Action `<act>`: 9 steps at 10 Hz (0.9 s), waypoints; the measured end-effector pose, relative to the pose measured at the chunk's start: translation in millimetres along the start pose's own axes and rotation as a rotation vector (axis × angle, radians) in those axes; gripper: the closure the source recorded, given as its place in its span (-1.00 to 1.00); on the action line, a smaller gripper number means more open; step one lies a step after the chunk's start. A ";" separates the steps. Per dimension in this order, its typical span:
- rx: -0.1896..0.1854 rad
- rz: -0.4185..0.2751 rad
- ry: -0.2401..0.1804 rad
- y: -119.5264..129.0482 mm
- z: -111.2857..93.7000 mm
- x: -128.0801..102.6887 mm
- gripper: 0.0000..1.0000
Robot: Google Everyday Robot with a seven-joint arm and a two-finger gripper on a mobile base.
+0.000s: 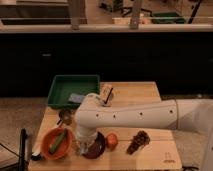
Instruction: Wipe purple bowl with towel
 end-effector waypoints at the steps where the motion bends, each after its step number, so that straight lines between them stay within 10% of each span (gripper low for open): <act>1: -0.002 0.022 -0.005 13.7 -2.7 -6.0 1.00; 9: -0.018 0.148 -0.024 63.2 -3.9 35.1 1.00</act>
